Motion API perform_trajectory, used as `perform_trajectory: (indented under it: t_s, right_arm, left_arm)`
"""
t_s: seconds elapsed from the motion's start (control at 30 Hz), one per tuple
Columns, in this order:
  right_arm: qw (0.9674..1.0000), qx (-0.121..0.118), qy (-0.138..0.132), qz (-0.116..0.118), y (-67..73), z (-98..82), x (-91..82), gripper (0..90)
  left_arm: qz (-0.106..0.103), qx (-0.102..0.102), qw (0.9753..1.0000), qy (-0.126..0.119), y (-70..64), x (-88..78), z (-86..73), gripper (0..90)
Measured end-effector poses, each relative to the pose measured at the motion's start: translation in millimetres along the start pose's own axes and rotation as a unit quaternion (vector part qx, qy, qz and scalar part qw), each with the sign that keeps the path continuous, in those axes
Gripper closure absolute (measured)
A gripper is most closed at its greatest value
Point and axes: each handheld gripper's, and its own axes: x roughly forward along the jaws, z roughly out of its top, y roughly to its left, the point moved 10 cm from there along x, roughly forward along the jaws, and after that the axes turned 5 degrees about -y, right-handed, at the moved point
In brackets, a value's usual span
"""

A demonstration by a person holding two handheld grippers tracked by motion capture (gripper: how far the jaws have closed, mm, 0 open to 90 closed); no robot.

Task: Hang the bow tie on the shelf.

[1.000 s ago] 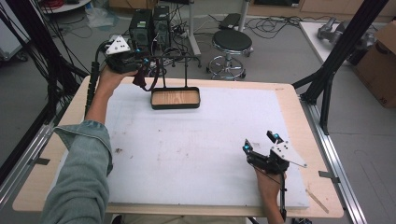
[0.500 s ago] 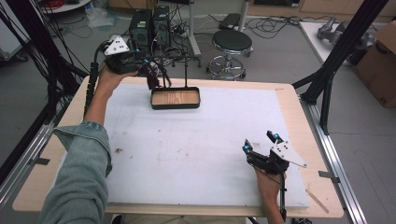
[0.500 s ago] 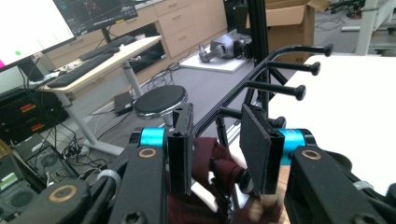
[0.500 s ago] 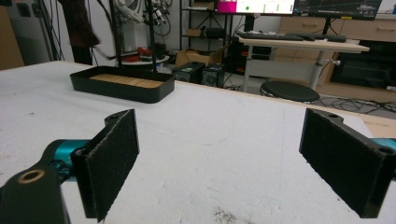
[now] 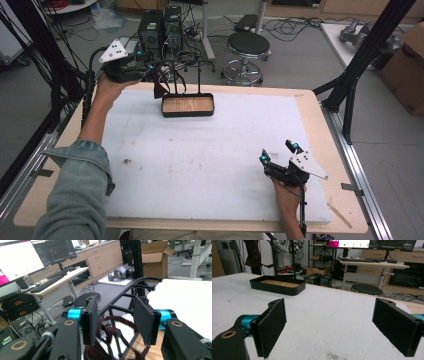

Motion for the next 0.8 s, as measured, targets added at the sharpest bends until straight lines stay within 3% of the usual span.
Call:
perform_trajectory:
  t_s: [0.27,0.37,0.8]
  right_arm:
    - [1.0000,-0.003,0.000,0.002,1.0,0.4,0.4,11.0]
    - [1.0000,-0.006,0.001,0.002,1.8,0.3,0.6,11.0]
    - [1.0000,-0.008,0.004,0.003,2.4,-0.3,0.8,11.0]
  left_arm:
    - [-0.005,0.003,1.0000,-0.002,-16.9,-26.6,-0.2,50.9]
    - [-0.003,0.016,0.9998,0.009,-22.2,-35.6,-3.3,49.1]
    - [-0.004,-0.003,0.9999,0.015,-44.8,-75.3,-14.1,43.0]
